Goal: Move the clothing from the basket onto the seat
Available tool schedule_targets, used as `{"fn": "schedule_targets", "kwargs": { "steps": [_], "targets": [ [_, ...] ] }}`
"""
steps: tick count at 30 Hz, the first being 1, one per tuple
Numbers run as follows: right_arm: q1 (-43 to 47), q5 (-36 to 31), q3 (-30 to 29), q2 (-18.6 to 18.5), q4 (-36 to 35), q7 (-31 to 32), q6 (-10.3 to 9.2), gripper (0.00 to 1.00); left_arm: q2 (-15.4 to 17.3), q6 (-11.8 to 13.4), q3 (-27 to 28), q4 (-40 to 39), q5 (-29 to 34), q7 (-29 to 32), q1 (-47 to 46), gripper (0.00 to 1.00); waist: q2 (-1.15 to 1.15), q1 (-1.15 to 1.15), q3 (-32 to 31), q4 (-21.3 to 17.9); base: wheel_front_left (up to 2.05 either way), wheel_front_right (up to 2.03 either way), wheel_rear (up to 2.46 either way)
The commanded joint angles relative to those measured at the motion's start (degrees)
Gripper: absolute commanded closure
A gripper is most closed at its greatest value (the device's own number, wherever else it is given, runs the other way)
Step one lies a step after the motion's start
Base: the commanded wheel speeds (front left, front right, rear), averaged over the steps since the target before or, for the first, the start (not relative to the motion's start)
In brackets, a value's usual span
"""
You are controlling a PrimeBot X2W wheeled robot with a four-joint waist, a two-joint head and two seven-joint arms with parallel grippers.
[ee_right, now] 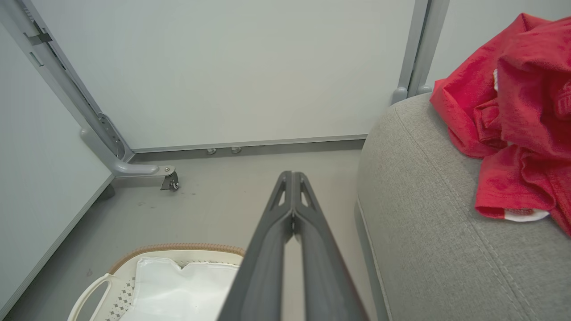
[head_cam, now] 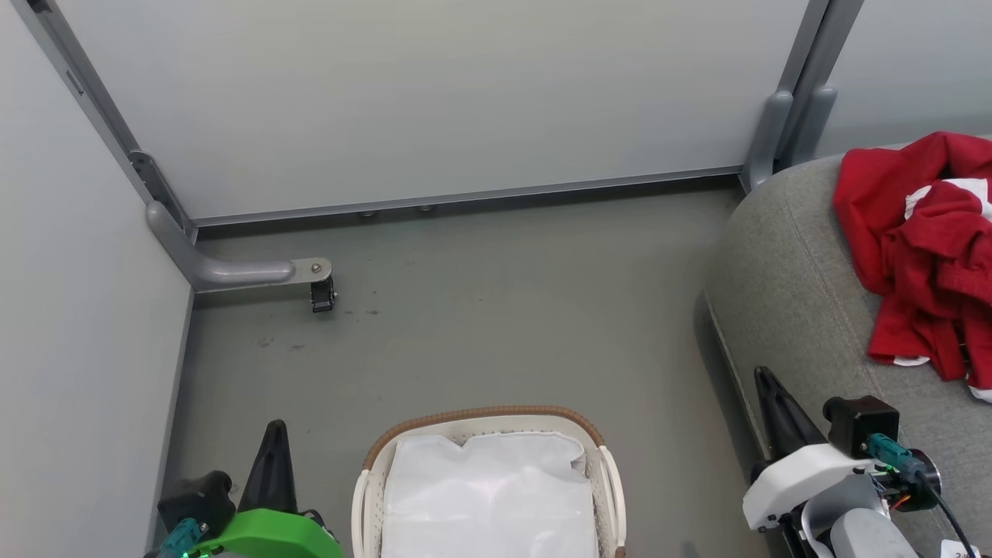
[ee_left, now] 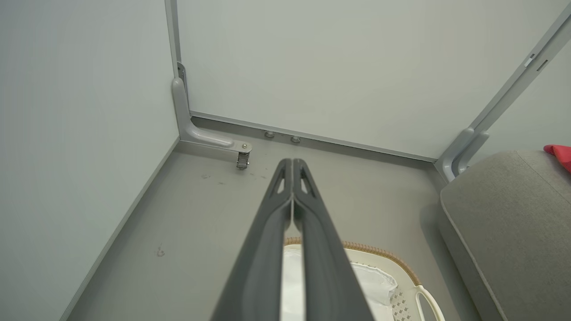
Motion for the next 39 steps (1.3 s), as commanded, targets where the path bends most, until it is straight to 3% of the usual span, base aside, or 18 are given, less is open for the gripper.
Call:
{"fn": "schedule_targets", "kwargs": {
  "steps": [1,17,39],
  "targets": [
    [-1.14,2.8,-0.67,-0.25,-0.85,0.81,0.0,1.0,0.04,-0.24,0.61,-0.94,-2.38,0.68,-0.49,1.0,0.0,0.0,-0.02,0.01,0.0,0.0,0.0],
    [0.08,21.08,-1.45,-0.38,-3.7,4.93,-0.01,1.0,0.05,-1.32,3.17,-2.74,-17.74,5.15,-1.44,1.0,0.0,0.0,-0.17,0.13,0.0,0.0,0.0],
    [0.78,39.64,-2.77,-0.52,-6.04,9.63,-0.03,1.0,0.08,-2.45,5.9,-4.43,-33.51,9.91,-2.61,1.0,0.0,0.0,-0.37,0.29,0.0,0.0,0.0]
  ]
}}
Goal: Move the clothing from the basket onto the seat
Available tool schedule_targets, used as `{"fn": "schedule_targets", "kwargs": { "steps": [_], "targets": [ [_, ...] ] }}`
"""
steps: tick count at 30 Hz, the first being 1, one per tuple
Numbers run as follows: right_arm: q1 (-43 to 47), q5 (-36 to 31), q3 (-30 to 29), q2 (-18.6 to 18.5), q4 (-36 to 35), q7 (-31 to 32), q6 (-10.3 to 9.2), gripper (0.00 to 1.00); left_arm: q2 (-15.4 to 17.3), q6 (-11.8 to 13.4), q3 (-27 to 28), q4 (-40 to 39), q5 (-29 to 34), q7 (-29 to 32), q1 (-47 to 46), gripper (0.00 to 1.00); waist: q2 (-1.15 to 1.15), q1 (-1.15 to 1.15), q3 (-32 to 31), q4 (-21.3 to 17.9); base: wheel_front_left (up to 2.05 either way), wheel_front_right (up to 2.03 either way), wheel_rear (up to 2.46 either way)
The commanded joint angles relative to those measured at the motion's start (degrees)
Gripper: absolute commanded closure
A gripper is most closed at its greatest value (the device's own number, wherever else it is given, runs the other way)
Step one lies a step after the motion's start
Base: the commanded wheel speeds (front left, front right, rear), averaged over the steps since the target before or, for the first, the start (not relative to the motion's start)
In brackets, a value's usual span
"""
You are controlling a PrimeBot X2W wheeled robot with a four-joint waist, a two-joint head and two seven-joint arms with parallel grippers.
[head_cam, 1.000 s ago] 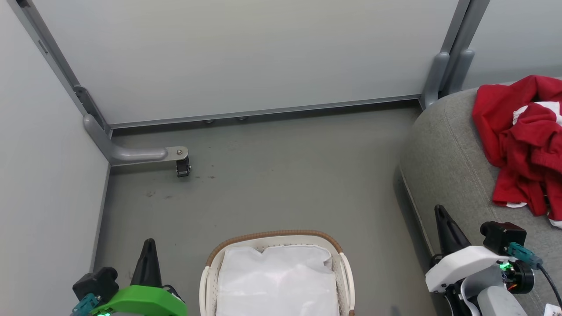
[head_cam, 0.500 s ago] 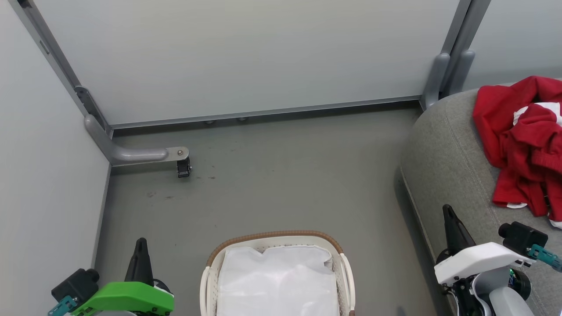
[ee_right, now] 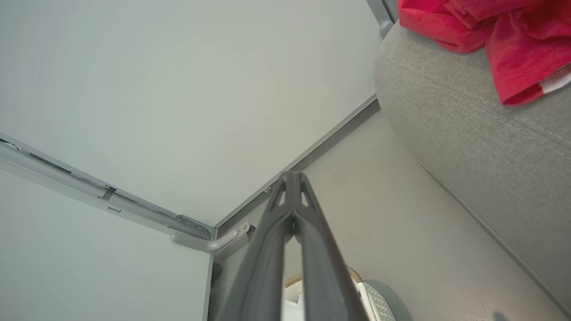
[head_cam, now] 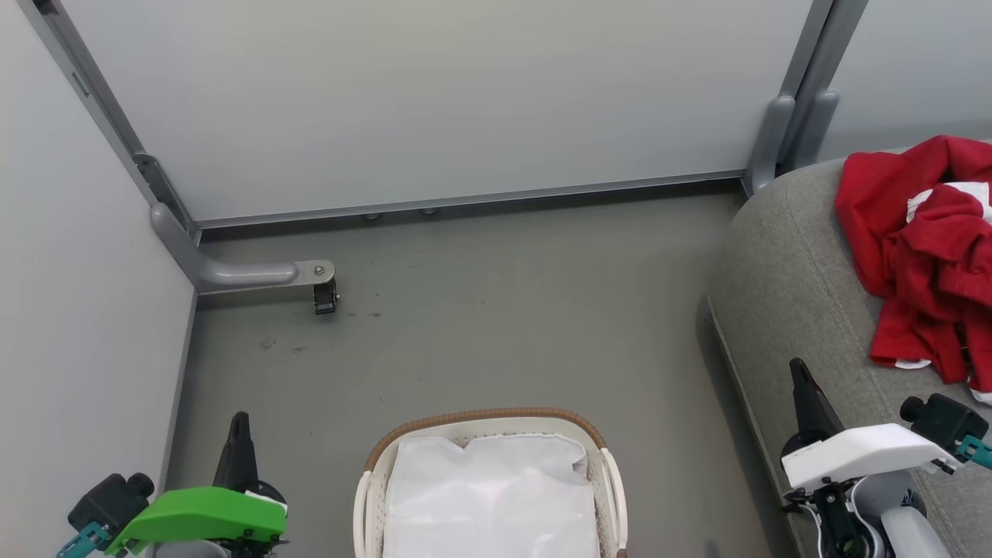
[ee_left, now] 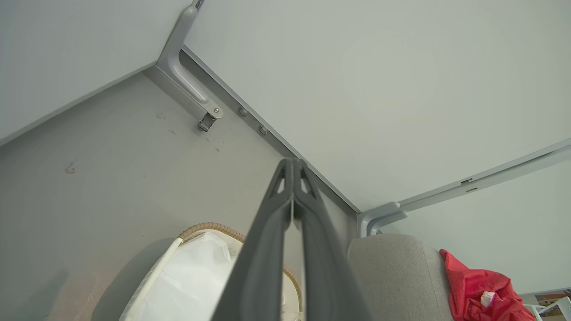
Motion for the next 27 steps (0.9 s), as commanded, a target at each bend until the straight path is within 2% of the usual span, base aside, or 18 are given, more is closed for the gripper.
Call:
{"fn": "schedule_targets", "kwargs": {
  "steps": [1,27],
  "targets": [
    [-0.17,2.04,-0.29,-0.4,-1.06,0.55,-0.03,1.0,0.12,-0.42,0.43,-0.99,-1.77,0.52,-1.69,1.0,0.0,0.0,-0.02,0.01,0.0,0.0,0.0],
    [0.6,19.15,-1.56,-0.52,-3.13,4.95,-0.04,1.0,0.15,-1.49,3.01,-2.5,-16.3,4.94,-2.72,1.0,0.0,0.0,-0.25,0.2,0.0,0.0,0.0]
  ]
}}
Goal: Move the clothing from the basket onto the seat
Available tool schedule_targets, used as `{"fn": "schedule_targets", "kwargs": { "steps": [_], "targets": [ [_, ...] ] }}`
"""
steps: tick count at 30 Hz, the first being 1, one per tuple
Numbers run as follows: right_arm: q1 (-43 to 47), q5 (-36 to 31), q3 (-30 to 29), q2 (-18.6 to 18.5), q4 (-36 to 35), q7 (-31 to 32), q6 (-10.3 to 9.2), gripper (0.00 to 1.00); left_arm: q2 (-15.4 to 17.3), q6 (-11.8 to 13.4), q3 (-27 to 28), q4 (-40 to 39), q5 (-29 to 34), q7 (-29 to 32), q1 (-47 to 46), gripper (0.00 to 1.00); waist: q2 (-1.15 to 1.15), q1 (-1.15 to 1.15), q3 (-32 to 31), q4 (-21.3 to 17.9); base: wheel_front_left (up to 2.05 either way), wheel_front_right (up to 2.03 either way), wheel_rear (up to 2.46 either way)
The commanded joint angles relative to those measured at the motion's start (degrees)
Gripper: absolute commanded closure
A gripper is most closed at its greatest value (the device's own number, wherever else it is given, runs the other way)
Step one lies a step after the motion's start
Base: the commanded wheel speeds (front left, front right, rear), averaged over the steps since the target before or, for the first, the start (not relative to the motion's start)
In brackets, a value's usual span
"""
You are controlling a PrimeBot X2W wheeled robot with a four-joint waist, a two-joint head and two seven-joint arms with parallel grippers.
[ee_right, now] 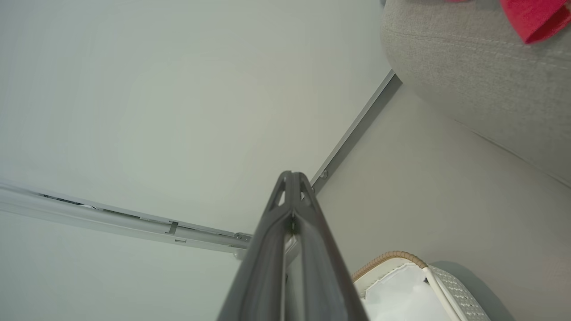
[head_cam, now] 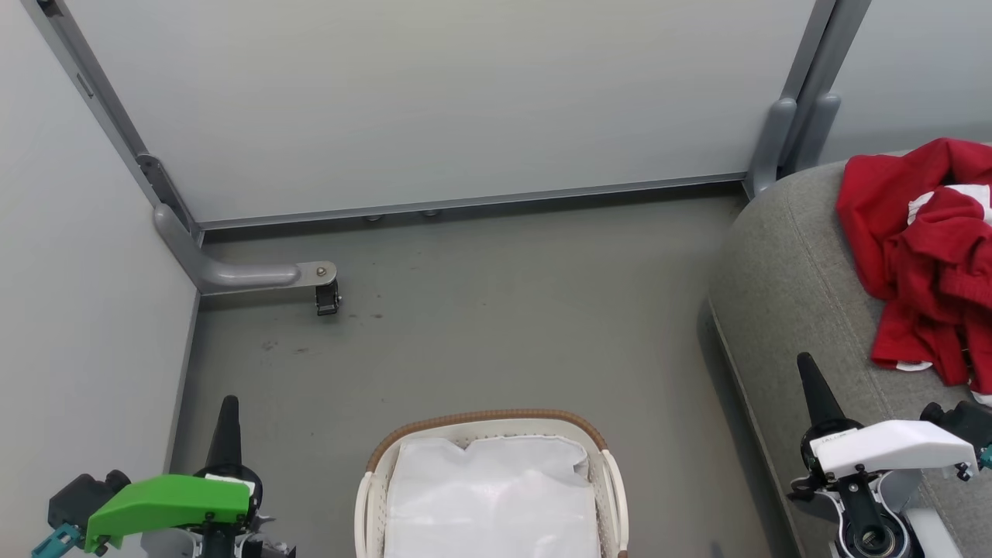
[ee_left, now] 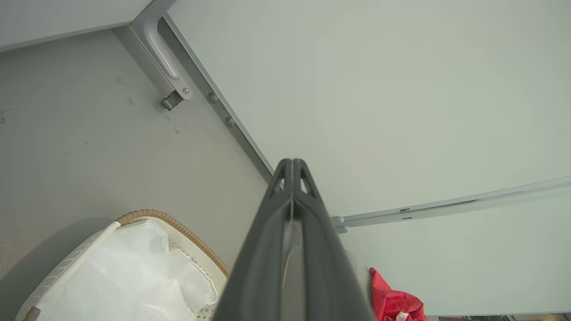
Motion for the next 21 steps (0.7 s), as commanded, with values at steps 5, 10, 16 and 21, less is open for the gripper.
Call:
{"fn": "schedule_targets", "kwargs": {
  "steps": [5,10,16,21],
  "targets": [
    [0.45,3.99,-0.45,-0.39,-1.07,1.09,-0.03,1.0,0.15,-0.58,0.81,-1.03,-3.46,0.97,-1.66,1.0,0.0,0.0,-0.05,0.04,0.0,0.0,0.0],
    [0.51,6.66,-0.65,-0.41,-1.41,1.82,-0.03,1.0,0.16,-0.78,1.19,-1.23,-5.72,1.67,-1.83,1.0,0.0,0.0,-0.1,0.07,0.0,0.0,0.0],
    [0.61,9.8,-0.89,-0.43,-1.77,2.55,-0.04,1.0,0.17,-1.04,1.69,-1.47,-8.42,2.45,-2.03,1.0,0.0,0.0,-0.15,0.12,0.0,0.0,0.0],
    [0.73,12.38,-1.08,-0.45,-2.07,3.23,-0.04,1.0,0.17,-1.06,2.09,-1.67,-10.57,3.17,-2.13,1.0,0.0,0.0,-0.2,0.15,0.0,0.0,0.0]
  ]
}}
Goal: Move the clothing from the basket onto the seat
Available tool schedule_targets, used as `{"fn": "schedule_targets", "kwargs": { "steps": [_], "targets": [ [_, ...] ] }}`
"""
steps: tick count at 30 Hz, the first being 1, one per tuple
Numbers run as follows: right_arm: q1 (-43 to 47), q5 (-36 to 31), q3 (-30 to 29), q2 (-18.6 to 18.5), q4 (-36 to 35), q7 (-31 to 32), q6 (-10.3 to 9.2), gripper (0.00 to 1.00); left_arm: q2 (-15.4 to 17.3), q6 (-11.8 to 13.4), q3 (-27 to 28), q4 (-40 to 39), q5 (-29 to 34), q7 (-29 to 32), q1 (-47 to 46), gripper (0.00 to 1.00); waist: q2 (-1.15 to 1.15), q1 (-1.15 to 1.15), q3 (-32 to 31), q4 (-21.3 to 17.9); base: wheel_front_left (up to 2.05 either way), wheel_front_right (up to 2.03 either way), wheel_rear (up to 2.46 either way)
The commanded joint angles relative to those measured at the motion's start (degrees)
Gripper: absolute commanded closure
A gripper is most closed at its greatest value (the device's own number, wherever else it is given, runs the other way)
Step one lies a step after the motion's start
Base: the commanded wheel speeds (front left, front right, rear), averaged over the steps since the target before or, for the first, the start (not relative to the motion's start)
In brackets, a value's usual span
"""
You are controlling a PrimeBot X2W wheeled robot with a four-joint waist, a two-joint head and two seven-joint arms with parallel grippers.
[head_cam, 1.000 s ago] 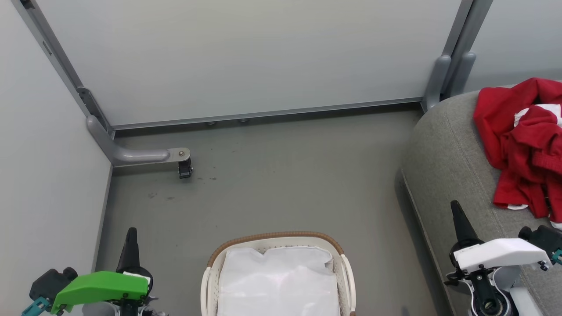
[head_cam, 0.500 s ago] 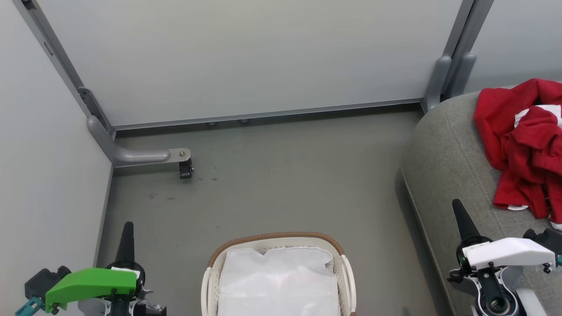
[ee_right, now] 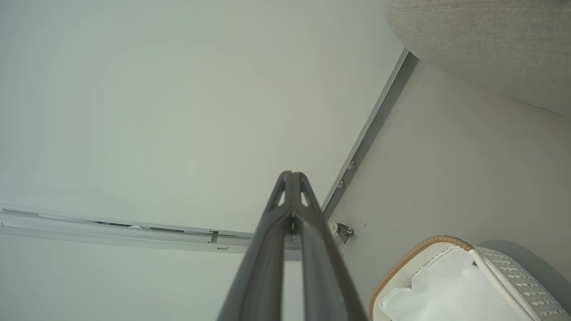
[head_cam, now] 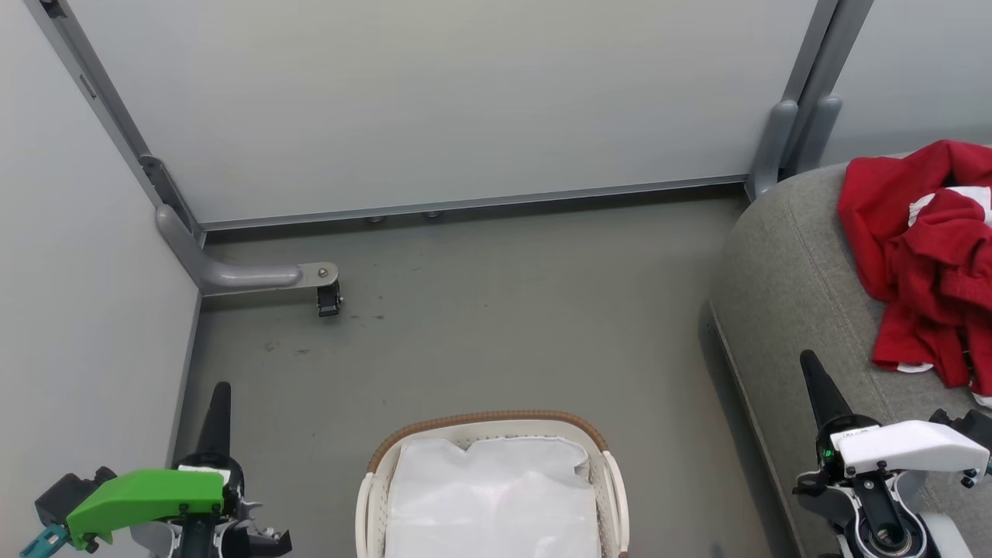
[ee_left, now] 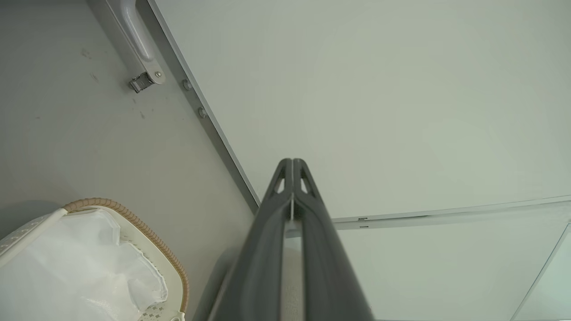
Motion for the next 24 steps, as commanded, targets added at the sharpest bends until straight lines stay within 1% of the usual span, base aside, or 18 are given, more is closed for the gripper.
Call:
{"fn": "schedule_targets", "kwargs": {
  "steps": [1,24],
  "targets": [
    [0.3,1.46,-0.28,-0.34,-0.64,0.33,-0.04,1.0,0.17,-0.2,0.47,-0.51,-1.26,0.47,-1.32,1.0,0.0,0.0,-0.01,0.01,0.0,0.0,0.0],
    [0.8,11.72,-1.01,-0.42,-1.85,3.04,-0.03,1.0,0.2,-0.86,1.98,-1.41,-10.01,3.04,-1.84,1.0,0.0,0.0,-0.22,0.17,0.0,0.0,0.0]
  ]
}}
